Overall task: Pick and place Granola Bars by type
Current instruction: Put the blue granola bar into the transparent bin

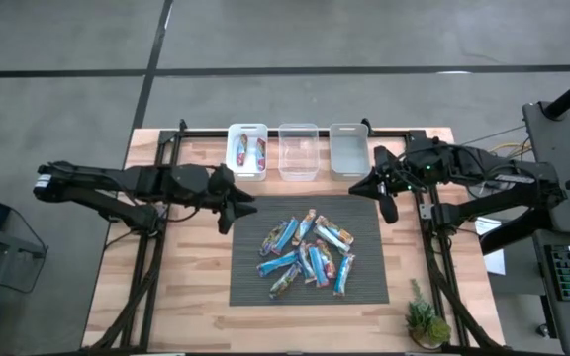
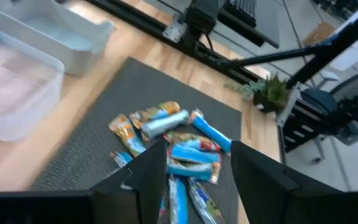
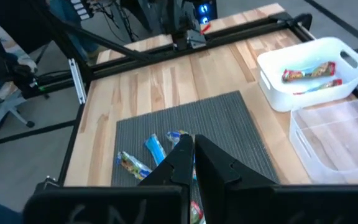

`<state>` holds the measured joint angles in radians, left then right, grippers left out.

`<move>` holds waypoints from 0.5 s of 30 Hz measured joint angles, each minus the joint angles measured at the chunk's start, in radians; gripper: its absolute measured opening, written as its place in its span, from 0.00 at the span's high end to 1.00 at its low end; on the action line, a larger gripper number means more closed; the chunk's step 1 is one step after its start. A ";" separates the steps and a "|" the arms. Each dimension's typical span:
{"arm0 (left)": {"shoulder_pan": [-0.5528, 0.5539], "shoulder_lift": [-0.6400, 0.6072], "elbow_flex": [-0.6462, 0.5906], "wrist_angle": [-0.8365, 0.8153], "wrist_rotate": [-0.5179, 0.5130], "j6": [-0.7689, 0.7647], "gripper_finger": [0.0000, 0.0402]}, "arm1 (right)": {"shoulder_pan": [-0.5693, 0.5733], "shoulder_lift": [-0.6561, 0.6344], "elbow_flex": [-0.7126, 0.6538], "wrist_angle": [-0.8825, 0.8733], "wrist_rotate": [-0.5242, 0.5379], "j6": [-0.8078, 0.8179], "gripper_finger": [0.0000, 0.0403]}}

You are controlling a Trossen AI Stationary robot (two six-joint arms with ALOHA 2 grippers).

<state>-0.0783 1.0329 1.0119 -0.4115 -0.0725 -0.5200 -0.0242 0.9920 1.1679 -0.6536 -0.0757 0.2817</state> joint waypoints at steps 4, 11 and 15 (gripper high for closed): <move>0.000 0.022 0.000 -0.004 0.057 -0.021 0.59 | 0.000 0.000 -0.022 0.001 0.000 0.012 0.98; 0.013 0.109 0.093 -0.191 0.054 -0.039 0.59 | 0.000 0.000 -0.058 0.004 0.000 0.020 0.98; 0.023 0.191 0.193 -0.351 0.052 -0.059 0.59 | 0.000 0.000 -0.076 0.008 0.000 0.026 0.98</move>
<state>-0.0549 1.2244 1.2053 -0.7624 -0.0207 -0.5792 -0.0246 0.9920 1.0921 -0.6453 -0.0753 0.3080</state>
